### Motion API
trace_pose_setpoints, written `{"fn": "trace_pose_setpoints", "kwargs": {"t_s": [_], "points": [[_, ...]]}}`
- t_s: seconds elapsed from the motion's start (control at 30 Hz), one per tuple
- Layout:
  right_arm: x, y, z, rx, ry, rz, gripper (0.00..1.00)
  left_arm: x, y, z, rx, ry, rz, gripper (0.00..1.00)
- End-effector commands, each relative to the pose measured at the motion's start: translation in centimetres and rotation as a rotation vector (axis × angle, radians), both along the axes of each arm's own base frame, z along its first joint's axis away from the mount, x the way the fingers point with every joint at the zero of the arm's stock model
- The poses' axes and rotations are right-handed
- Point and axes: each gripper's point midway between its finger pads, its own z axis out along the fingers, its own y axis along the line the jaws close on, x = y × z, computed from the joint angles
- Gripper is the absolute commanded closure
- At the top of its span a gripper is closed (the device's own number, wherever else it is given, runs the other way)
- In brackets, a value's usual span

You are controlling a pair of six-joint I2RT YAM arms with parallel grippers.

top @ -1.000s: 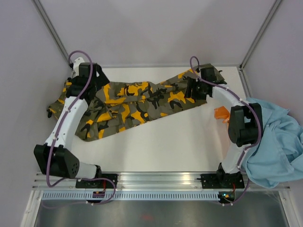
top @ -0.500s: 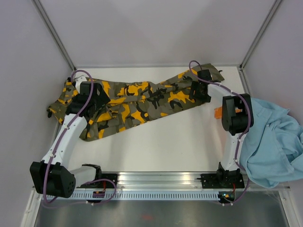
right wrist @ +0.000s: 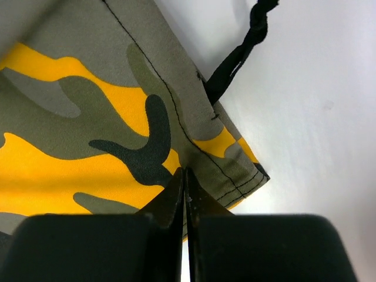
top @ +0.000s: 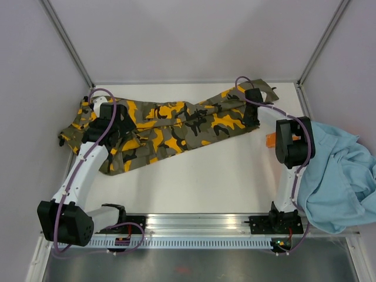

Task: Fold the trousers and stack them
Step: Flatten the trousers out

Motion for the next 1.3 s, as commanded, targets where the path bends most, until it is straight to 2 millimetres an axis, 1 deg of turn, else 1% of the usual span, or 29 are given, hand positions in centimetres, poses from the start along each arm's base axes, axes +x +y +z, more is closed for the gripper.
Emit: {"fn": "trace_pose_setpoints", "kwargs": {"t_s": [0.0,0.03,0.1,0.13,0.17,0.2,0.27,0.3,0.33,0.37,0.47,0.53,0.57,0.63,0.67,0.7,0.8,0.83,0.9,0.93,0.97,1.0,1.03,1.07,1.1,1.17,1.2,1.23,1.27], "points": [[-4.2,-6.2,-1.2,-0.089,0.112,-0.120,1.00,0.3,0.7,0.5,0.030,-0.017,0.021,0.00],[-4.5,-7.9,-0.1,-0.086,0.093,-0.160,1.00,0.3,0.7,0.4,0.031,-0.015,0.020,0.00],[-6.0,-10.3,0.2,-0.094,0.100,-0.219,1.00,0.5,0.8,0.3,0.031,-0.014,0.023,0.00],[-6.4,-11.2,1.4,-0.100,0.078,-0.243,1.00,0.5,0.8,0.1,0.033,-0.011,0.024,0.00],[-7.5,-12.9,1.2,-0.110,0.092,-0.283,1.00,0.6,0.8,-0.1,0.031,-0.007,0.025,0.00],[-7.9,-13.7,2.4,-0.115,0.069,-0.304,1.00,0.7,0.8,-0.2,0.032,-0.006,0.028,0.00],[-9.4,-15.7,2.9,-0.145,0.069,-0.360,1.00,0.7,1.1,-0.5,0.032,0.006,0.043,0.00],[-9.7,-16.2,4.1,-0.149,0.033,-0.380,1.00,0.7,1.2,-0.9,0.033,0.017,0.054,0.00],[-9.7,-17.4,4.6,-0.149,0.000,-0.414,1.00,0.7,1.3,-1.1,0.025,0.020,0.072,0.00],[-10.2,-17.7,4.5,-0.145,-0.005,-0.425,1.00,0.6,1.7,-1.3,0.028,0.028,0.091,0.00],[-9.2,-19.1,5.5,-0.114,-0.051,-0.435,1.00,0.1,2.7,-2.1,0.013,0.054,0.153,0.00],[-8.7,-19.8,5.2,-0.107,-0.041,-0.431,1.00,-0.5,3.4,-2.8,-0.011,0.063,0.197,0.00],[-7.7,-20.2,6.1,-0.113,-0.064,-0.427,1.00,-0.7,4.1,-3.0,-0.030,0.065,0.221,0.00],[-7.1,-20.9,5.8,-0.099,-0.053,-0.428,1.00,-1.2,4.8,-3.8,-0.049,0.072,0.244,0.00],[-6.3,-21.1,6.6,-0.092,-0.076,-0.426,1.00,-1.6,6.1,-3.9,-0.059,0.070,0.286,0.00],[-5.9,-21.0,6.4,-0.082,-0.075,-0.412,1.00,-1.8,6.5,-4.1,-0.067,0.070,0.297,0.00],[-3.5,-18.1,7.3,0.052,-0.141,-0.264,1.00,-2.4,7.8,-5.2,-0.087,0.085,0.325,0.00],[-2.4,-15.9,7.7,0.123,-0.170,-0.185,0.98,-2.5,8.0,-5.7,-0.088,0.092,0.329,0.00],[-1.5,-13.6,8.7,0.146,-0.195,-0.086,0.76,-2.5,8.2,-6.4,-0.096,0.111,0.337,0.00],[-0.6,-11.4,9.8,0.152,-0.215,-0.016,0.65,-2.4,8.1,-6.7,-0.103,0.119,0.336,0.00],[-0.1,-10.3,10.4,0.150,-0.223,0.020,0.45,-2.1,7.8,-7.1,-0.118,0.131,0.324,0.00],[0.4,-9.1,11.4,0.142,-0.242,0.061,0.40,-1.9,7.6,-7.1,-0.132,0.129,0.320,0.00],[1.2,-7.1,12.8,0.124,-0.272,0.141,0.36,-1.6,7.4,-7.0,-0.142,0.123,0.308,0.00],[1.6,-6.1,13.8,0.118,-0.294,0.177,0.31,-0.8,6.6,-6.6,-0.175,0.096,0.267,0.01],[2.1,-4.4,15.1,0.109,-0.328,0.231,0.29,0.0,6.2,-5.7,-0.183,0.071,0.228,0.03],[3.2,-3.1,17.6,0.095,-0.390,0.297,0.22,1.5,4.8,-3.8,-0.225,0.006,0.140,0.05],[3.9,-2.7,18.6,0.092,-0.430,0.313,0.20,2.4,4.4,-2.2,-0.220,-0.040,0.098,0.06],[4.5,-2.6,19.4,0.091,-0.461,0.317,0.17,3.0,3.2,-1.2,-0.223,-0.067,0.050,0.06],[5.1,-2.7,19.1,0.089,-0.466,0.309,0.15,3.6,2.7,-0.3,-0.212,-0.090,0.023,0.06]]}}
